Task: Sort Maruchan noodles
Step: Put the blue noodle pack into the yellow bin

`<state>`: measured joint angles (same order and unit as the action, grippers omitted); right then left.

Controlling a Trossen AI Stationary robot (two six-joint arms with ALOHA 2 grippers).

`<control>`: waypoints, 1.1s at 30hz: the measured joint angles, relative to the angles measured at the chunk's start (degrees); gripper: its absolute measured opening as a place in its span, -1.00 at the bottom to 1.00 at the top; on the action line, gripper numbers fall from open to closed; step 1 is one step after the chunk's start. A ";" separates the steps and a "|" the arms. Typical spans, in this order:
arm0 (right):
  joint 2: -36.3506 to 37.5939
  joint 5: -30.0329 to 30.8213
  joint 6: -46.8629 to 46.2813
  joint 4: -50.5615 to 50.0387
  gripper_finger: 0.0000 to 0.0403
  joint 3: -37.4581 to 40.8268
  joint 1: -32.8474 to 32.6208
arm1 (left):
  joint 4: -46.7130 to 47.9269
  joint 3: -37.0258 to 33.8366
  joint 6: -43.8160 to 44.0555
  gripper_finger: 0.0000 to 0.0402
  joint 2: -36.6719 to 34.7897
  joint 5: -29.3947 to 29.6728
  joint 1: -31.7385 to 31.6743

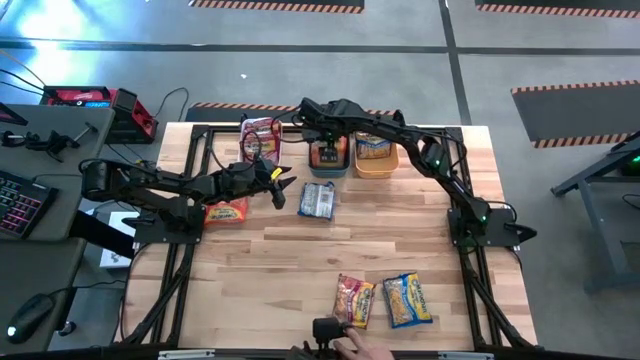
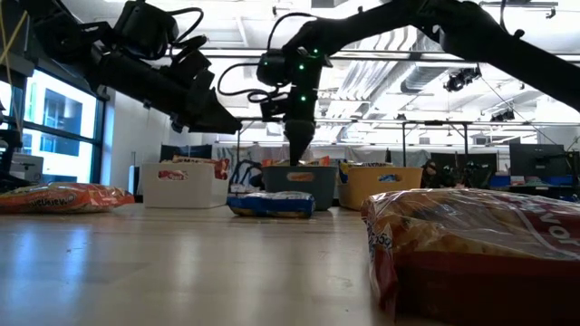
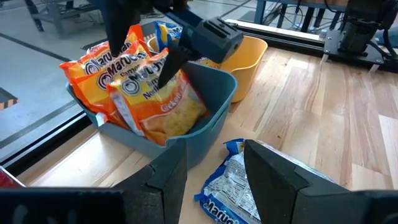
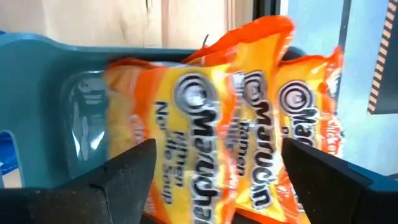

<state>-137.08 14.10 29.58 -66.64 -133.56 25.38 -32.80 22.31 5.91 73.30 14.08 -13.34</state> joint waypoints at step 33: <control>39.02 5.43 -12.30 31.09 -0.98 54.46 -1.85 | -0.41 0.02 -0.17 -0.28 4.22 -3.01 -0.04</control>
<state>-98.06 19.53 17.28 -35.55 -79.09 23.53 -33.21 22.33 5.74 77.52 11.07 -13.39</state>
